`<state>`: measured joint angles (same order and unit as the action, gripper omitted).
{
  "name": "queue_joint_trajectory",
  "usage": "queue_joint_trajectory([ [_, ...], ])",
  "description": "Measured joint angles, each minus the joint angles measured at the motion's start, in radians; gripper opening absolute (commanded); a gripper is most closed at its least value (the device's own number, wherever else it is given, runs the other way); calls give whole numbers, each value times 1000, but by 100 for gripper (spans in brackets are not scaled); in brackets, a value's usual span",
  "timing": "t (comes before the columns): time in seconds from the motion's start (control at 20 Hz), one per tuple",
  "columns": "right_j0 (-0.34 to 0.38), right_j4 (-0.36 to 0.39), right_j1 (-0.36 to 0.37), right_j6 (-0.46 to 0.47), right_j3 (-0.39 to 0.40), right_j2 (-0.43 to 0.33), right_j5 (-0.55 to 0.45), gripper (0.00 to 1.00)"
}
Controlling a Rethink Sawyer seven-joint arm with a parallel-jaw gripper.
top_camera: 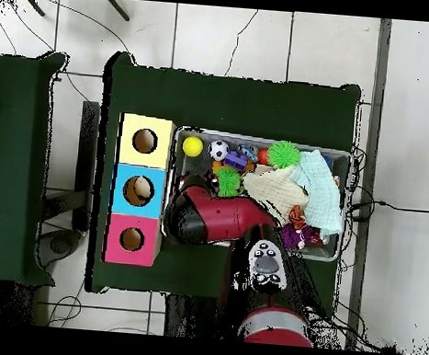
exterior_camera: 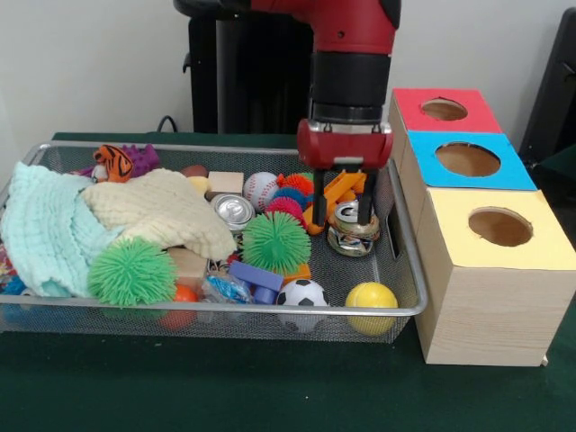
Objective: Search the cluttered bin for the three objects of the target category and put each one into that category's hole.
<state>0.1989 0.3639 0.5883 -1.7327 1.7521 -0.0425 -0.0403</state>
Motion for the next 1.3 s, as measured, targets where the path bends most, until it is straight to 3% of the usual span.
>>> queue_joint_trajectory([
  [0.2,0,0,-50,0,-46,24,0,100],
  [0.5,0,0,-57,0,-74,46,-4,100],
  [1.0,-35,0,-67,0,-143,148,-152,100],
  [1.3,-50,0,-142,0,-179,202,-206,100],
])
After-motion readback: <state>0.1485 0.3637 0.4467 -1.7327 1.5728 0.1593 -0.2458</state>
